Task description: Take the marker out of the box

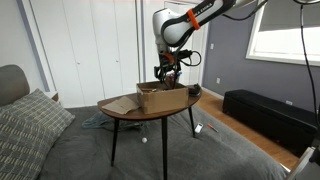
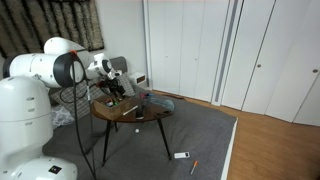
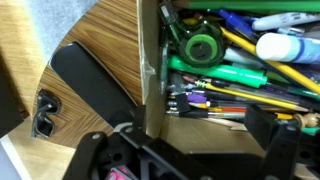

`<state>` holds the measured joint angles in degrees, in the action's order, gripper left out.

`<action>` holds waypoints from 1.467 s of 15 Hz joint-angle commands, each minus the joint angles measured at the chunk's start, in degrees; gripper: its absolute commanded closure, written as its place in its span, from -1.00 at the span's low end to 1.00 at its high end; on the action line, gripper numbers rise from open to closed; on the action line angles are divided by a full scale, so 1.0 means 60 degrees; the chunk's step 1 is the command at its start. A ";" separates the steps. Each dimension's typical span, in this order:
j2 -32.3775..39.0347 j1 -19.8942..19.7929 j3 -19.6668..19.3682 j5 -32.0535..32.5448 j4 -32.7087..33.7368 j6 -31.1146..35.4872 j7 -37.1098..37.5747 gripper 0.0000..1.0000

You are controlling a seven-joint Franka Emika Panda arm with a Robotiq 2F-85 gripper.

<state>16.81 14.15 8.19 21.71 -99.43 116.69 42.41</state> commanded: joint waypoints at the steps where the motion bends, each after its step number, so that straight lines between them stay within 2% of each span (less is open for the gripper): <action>1: 0.0501 0.0325 -0.0234 0.0369 0.0532 0.0261 -0.0013 -0.74; 2: 0.0594 0.0366 -0.0255 0.0392 0.0626 0.0264 -0.0021 -0.46; 5: 0.0809 0.0465 -0.0375 0.0522 0.0808 0.0207 0.0011 -0.20; 8: 0.0976 0.0523 -0.0544 0.0687 0.0858 0.0287 0.0042 -0.12; 12: 0.1188 0.0522 -0.0687 0.0654 0.0902 0.0364 -0.0002 -0.26; 14: 0.1279 0.0519 -0.0726 0.0606 0.0921 0.0443 -0.0031 -0.20; 15: 0.1322 0.0526 -0.0747 0.0603 0.0933 0.0455 -0.0034 -0.05; 16: 0.1365 0.0533 -0.0763 0.0600 0.0939 0.0466 -0.0045 -0.05; 18: 0.1429 0.0541 -0.0788 0.0599 0.0954 0.0505 -0.0053 0.08; 19: 0.1440 0.0549 -0.0808 0.0619 0.0946 0.0495 -0.0052 0.03; 20: 0.1450 0.0555 -0.0831 0.0638 0.0942 0.0465 -0.0040 0.11; 22: 0.1473 0.0560 -0.0878 0.0672 0.0939 0.0481 -0.0002 0.08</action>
<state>24.51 16.12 4.54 24.53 -95.29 119.18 42.29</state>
